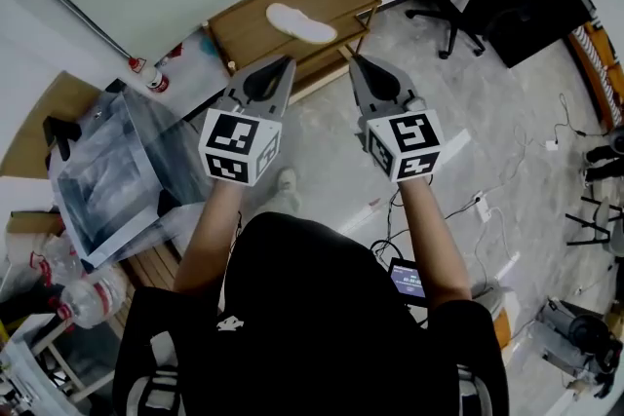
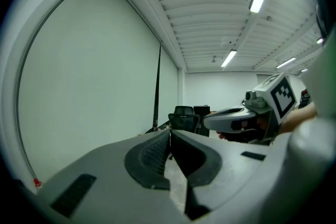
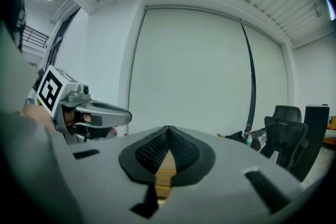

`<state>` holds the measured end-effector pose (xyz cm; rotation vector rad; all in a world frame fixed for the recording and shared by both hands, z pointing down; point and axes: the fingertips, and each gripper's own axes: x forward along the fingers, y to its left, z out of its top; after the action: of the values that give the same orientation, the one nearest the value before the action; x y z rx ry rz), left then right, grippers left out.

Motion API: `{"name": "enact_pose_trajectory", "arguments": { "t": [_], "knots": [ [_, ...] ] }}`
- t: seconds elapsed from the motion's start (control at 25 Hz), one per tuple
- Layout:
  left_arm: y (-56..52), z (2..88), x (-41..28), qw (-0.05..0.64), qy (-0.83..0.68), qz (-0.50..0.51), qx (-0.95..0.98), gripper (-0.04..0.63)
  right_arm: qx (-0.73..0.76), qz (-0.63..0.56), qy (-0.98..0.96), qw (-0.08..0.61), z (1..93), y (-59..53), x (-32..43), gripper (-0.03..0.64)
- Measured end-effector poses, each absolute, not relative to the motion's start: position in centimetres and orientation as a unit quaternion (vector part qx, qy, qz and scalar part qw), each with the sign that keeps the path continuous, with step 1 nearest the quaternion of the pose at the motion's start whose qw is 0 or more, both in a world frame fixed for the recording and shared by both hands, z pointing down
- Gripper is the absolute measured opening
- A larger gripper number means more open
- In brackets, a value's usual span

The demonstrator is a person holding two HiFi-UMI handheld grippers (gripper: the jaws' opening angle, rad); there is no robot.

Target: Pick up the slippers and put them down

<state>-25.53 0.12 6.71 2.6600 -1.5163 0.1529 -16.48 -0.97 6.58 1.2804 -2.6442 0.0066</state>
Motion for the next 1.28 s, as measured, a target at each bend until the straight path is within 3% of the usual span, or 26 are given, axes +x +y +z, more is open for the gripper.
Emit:
{"name": "enact_pose_trajectory", "arguments": {
  "t": [0.76, 1.28],
  "knots": [
    [-14.7, 9.9, -32.2, 0.082, -0.468, 0.043, 0.879, 0.008, 0.442, 0.020, -0.884, 0.147, 10.1, -15.3, -24.4, -0.017],
    [-20.2, 13.4, -32.4, 0.112, -0.475, 0.055, 0.871, 0.008, 0.433, 0.049, -0.884, 0.169, 13.9, -21.2, -23.5, -0.017]
  ]
}}
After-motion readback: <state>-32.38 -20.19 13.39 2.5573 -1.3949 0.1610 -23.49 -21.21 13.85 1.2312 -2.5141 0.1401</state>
